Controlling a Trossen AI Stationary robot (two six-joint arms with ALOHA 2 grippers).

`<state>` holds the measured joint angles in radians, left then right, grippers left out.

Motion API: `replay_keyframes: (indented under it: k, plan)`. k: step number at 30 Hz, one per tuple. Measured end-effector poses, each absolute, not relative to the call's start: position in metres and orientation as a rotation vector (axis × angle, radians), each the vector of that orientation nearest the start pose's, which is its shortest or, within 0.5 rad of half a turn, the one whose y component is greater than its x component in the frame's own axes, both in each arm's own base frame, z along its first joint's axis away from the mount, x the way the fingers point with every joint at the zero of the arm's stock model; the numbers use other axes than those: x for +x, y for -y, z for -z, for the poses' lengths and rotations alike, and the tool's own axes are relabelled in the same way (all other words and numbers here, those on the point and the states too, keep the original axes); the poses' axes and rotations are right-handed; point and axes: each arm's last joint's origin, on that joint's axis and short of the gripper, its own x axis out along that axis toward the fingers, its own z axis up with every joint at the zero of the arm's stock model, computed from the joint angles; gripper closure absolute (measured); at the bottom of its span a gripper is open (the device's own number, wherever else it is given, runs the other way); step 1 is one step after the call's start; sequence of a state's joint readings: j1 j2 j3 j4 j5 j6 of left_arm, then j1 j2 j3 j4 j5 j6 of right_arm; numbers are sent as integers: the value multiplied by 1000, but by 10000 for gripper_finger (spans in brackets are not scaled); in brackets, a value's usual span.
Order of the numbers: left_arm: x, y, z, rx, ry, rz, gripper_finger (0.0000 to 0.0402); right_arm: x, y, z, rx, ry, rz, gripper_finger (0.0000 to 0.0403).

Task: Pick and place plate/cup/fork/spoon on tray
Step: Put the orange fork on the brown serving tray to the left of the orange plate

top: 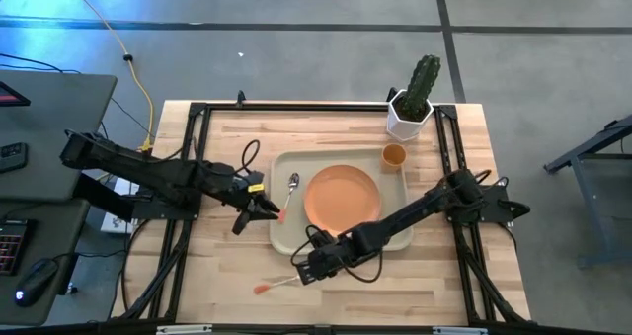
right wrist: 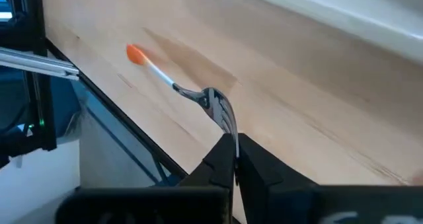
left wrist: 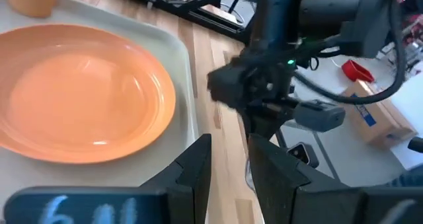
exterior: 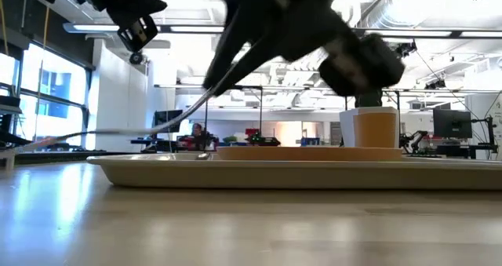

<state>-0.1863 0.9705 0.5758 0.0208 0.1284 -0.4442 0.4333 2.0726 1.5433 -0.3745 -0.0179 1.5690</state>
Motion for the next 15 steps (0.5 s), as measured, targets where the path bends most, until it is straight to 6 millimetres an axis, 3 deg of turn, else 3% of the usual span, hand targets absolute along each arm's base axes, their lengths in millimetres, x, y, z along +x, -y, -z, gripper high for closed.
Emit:
replay_keyframes:
  k: [10,15]
  plan:
    - [225,46,-230,-494,-500,260,312,381,-158,-241,1070,-1050,324,402]
    - [240,51,-217,-552,-550,337,312,381,-134,-250,969,-1093,248,403]
